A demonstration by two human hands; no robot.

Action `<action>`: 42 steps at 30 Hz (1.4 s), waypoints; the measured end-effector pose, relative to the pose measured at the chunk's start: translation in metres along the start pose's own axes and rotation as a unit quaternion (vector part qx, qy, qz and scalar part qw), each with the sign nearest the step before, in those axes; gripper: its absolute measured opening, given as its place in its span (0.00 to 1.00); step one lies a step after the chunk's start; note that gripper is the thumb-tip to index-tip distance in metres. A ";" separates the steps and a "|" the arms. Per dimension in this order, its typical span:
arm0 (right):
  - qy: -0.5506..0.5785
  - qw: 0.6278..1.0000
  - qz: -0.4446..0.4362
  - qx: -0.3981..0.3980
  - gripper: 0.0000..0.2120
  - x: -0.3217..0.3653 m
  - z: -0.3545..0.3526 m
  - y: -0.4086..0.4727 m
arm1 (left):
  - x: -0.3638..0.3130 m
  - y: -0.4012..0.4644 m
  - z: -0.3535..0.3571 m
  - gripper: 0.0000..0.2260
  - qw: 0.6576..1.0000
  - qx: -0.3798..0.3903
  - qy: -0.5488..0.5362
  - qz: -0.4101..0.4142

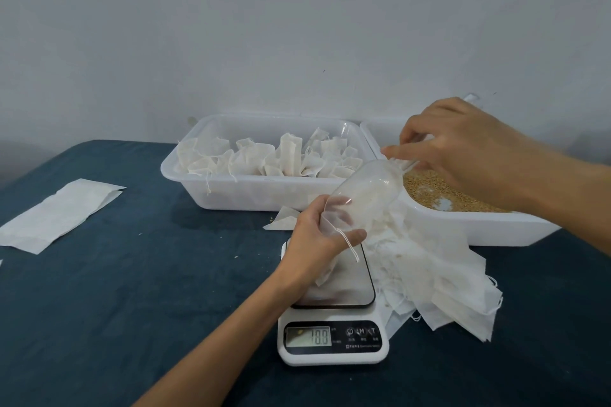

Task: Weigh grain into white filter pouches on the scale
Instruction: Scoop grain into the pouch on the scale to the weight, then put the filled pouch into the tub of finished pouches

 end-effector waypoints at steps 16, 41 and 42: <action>0.201 0.949 0.221 0.102 0.15 -0.062 0.053 -0.026 | 0.002 0.001 -0.005 0.20 1.000 -0.011 0.000 -0.008; 0.148 0.876 0.456 0.059 0.12 -0.082 0.121 -0.059 | 0.004 0.000 0.000 0.11 1.000 0.005 0.003 -0.005; 0.176 0.879 0.442 0.026 0.11 -0.068 0.111 -0.050 | 0.001 0.001 -0.002 0.11 1.000 0.002 -0.001 0.003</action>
Point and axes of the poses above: each hand's wrist, its own y-axis towards the middle knuckle, its own z-axis out of the palm, x = y × z, the point moved 9 cm from there along y, towards the middle knuckle, and after that the axes turned 9 degrees about z, right-handed, at the moved point
